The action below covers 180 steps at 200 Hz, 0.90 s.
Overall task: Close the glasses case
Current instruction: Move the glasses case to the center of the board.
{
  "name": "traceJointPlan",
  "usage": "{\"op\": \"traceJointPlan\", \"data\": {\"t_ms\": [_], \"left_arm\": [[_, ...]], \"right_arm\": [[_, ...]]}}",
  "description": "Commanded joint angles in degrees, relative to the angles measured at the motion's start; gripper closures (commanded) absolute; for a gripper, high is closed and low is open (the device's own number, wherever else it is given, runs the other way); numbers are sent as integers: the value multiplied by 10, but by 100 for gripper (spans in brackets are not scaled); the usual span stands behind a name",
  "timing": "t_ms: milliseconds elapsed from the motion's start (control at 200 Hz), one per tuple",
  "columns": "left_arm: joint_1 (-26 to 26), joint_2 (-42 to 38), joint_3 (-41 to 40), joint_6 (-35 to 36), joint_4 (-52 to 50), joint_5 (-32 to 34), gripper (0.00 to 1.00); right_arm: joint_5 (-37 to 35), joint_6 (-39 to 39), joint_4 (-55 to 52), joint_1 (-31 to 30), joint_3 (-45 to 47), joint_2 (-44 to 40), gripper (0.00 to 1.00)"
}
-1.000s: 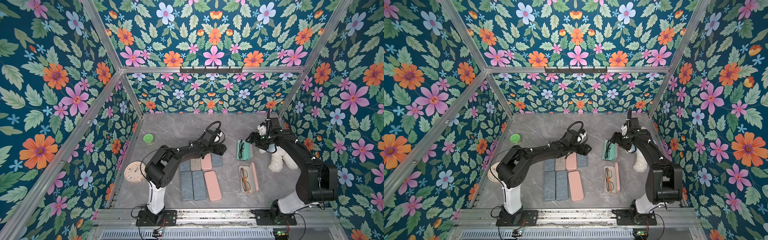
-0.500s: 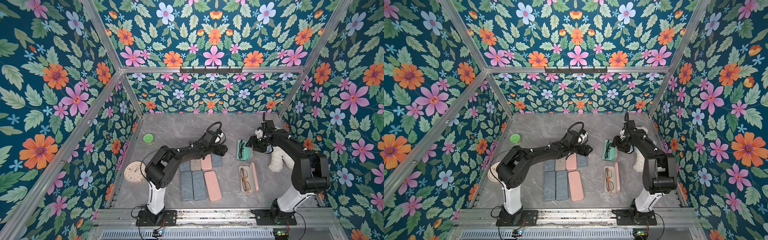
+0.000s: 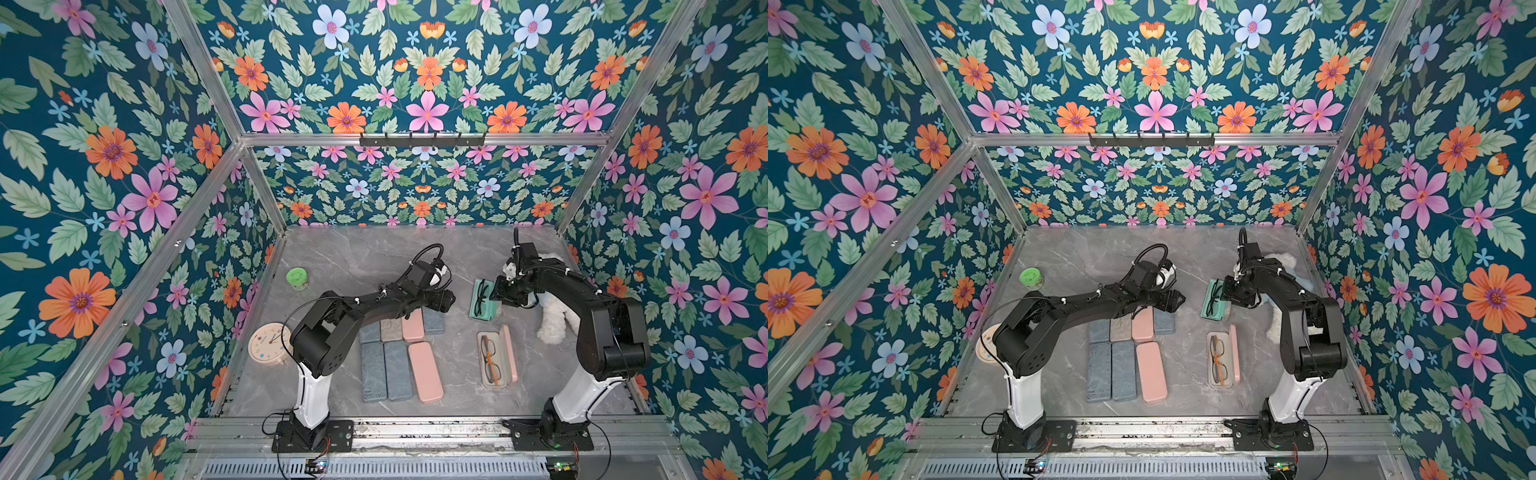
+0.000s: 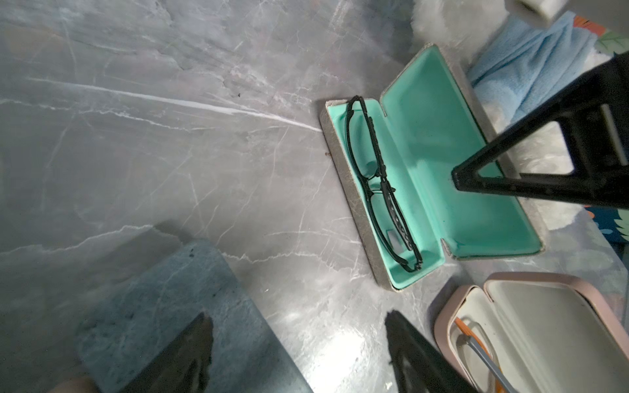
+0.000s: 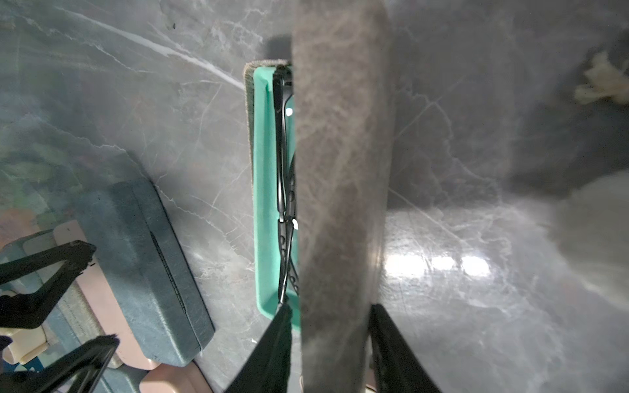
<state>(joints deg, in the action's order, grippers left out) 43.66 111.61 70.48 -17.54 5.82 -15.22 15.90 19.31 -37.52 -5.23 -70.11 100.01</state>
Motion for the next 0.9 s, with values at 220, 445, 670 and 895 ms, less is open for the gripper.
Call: {"op": "traceJointPlan", "data": {"t_ms": [220,445,670,895], "left_arm": [[0,2,0,6,9,-3,19],[-1,2,1,7,8,-4,20],[-1,2,0,8,7,-1,21],[-1,0,-1,7,7,1,21]], "right_arm": [[-11,-21,-11,-16,-7,-1,64],[2,-34,-12,-29,-11,1,67],[11,-46,-16,-39,-13,-3,68],[23,-59,-16,-54,-18,-7,68]]}}
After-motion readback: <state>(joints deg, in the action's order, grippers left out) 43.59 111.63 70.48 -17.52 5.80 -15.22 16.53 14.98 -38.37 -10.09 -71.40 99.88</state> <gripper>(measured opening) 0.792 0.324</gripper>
